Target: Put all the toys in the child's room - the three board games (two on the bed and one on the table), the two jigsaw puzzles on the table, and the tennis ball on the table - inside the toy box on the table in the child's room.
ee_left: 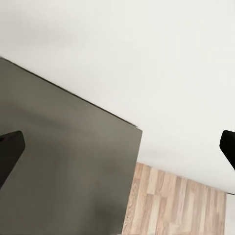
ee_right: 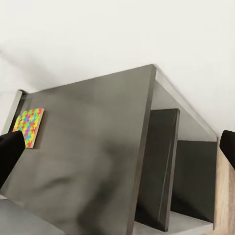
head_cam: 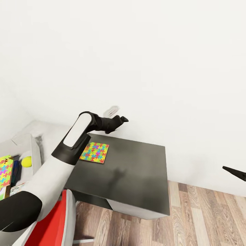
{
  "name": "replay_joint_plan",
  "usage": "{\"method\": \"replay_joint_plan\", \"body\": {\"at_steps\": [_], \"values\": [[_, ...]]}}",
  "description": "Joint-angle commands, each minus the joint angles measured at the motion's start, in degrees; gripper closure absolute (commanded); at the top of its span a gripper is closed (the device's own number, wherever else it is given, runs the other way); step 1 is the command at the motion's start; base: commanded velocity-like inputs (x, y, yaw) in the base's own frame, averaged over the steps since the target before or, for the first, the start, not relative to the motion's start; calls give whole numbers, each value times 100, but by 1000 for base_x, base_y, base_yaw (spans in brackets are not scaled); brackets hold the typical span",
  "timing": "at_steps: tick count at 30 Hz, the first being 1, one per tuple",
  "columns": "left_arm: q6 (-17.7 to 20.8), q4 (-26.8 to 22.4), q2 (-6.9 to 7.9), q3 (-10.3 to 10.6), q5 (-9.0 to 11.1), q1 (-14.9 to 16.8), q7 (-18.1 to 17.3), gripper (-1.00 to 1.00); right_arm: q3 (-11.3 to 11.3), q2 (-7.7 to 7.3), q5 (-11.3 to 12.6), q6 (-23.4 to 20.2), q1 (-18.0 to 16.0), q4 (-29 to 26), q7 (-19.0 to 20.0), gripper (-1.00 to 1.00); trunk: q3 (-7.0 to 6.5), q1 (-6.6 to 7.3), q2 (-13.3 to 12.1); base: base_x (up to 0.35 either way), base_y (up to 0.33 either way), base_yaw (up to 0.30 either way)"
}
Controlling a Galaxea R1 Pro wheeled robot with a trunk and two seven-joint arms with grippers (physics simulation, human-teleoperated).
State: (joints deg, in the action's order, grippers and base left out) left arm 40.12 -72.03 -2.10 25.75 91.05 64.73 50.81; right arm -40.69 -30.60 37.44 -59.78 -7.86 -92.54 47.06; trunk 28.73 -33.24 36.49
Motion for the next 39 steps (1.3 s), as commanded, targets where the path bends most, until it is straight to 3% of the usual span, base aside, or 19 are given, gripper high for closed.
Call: {"method": "replay_joint_plan", "body": {"at_steps": [1,6,9,15,21,33,39], "values": [[-1,-4,0,-1,50,5,55,-100,-6,-1,-27,-22,-5,0,37,-100,7,-1,7,0,0,-3],[-21,126,222,-171,52,3,394,-100,5,0,-26,-22,-5,0,85,-100,6,-1,7,0,0,-2],[-23,188,273,-220,51,3,457,-100,16,0,-26,-22,-5,0,120,-100,6,-1,7,0,0,-1],[-7,676,563,-356,56,63,590,-100,269,-5,-39,-22,-5,1,339,-100,6,-1,7,0,0,0],[10,1110,757,-390,57,193,574,-100,434,-6,-47,-22,-5,0,427,-100,6,-1,7,0,0,0],[16,1719,883,-403,38,288,367,-100,613,-5,-69,-22,-5,2,467,-100,6,-1,7,0,0,0],[14,2105,890,-383,-134,304,35,-100,647,-5,-75,-22,-5,0,475,-100,6,-1,7,0,0,0]]}}
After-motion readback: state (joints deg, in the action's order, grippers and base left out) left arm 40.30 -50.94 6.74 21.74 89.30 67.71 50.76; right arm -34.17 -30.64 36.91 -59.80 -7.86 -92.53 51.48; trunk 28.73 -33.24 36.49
